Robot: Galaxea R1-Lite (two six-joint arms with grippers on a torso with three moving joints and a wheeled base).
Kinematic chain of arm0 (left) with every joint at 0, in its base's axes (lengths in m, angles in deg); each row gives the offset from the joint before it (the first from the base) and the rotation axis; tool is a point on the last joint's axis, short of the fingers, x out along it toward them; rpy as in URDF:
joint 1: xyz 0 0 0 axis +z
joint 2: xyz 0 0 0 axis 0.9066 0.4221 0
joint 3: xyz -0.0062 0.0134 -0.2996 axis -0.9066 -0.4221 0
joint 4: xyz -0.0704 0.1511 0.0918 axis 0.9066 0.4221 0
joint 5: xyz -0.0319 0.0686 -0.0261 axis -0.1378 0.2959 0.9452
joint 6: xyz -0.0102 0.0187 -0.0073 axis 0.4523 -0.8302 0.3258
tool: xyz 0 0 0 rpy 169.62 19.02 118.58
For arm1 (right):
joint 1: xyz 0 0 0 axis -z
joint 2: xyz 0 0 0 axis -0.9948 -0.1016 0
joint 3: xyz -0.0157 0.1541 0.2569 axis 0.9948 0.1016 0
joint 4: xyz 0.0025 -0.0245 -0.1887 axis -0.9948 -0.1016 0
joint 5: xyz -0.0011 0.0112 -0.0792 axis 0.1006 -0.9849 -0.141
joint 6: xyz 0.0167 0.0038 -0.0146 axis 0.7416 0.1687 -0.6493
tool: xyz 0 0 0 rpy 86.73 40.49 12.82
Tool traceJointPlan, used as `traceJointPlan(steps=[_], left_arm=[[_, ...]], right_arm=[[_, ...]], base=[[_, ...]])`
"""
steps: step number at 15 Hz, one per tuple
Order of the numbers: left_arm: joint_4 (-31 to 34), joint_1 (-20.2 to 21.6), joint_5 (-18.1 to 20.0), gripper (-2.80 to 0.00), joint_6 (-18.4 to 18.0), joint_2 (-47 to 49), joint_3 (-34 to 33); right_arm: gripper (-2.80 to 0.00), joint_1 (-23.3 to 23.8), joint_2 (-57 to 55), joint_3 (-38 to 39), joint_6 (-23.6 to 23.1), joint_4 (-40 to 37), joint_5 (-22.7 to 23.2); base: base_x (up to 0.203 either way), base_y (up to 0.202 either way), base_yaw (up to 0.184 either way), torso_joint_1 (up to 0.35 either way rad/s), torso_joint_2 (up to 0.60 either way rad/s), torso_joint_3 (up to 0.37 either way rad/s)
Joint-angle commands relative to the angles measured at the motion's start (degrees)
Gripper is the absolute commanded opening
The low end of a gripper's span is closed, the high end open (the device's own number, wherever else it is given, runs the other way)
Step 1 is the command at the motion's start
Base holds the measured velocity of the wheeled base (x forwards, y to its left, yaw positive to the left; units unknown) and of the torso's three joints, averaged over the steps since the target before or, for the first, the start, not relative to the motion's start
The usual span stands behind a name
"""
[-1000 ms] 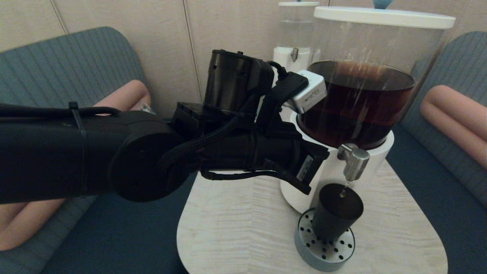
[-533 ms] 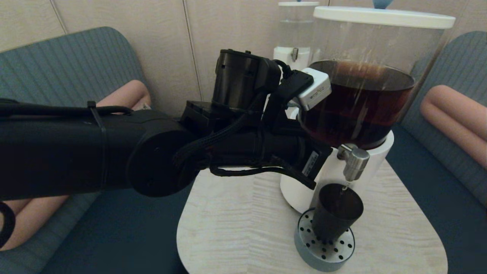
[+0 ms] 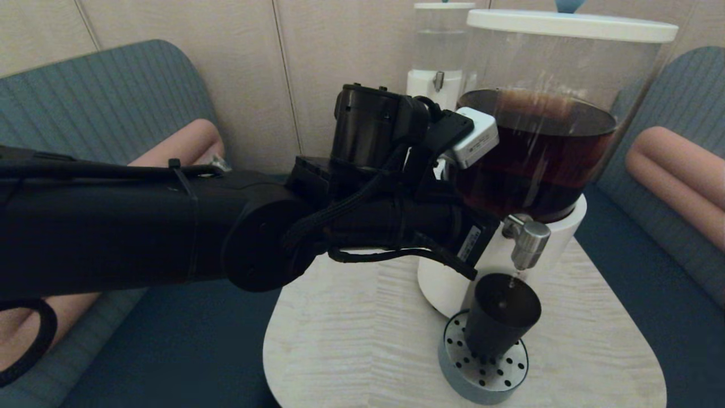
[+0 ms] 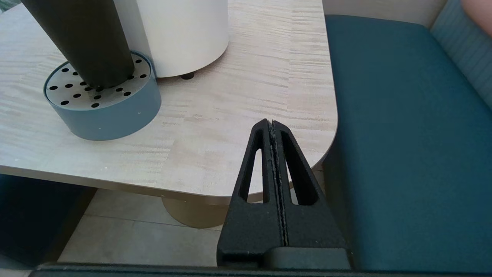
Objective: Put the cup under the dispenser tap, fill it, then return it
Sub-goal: Turn off the faucet
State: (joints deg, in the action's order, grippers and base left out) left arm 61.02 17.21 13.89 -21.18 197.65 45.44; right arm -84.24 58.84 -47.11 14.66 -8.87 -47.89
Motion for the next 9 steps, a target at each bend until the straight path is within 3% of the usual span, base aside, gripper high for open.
traceJointPlan(steps=[1,9], left_arm=[[-0.06,0.01,0.09,-2.8,-0.05,0.31,0.34],[-0.23,-0.25,0.18,-2.8,-0.05,1.37,2.23]], right_arm=[[-2.8,-0.01,-0.01,0.01,0.0,-0.01,0.02],[-2.8,-0.01,-0.01,0.01,0.0,-0.01,0.02]], base=[[0.0,0.0,0.0,0.0,0.0,0.0],[0.0,0.0,0.0,0.0,0.0,0.0]])
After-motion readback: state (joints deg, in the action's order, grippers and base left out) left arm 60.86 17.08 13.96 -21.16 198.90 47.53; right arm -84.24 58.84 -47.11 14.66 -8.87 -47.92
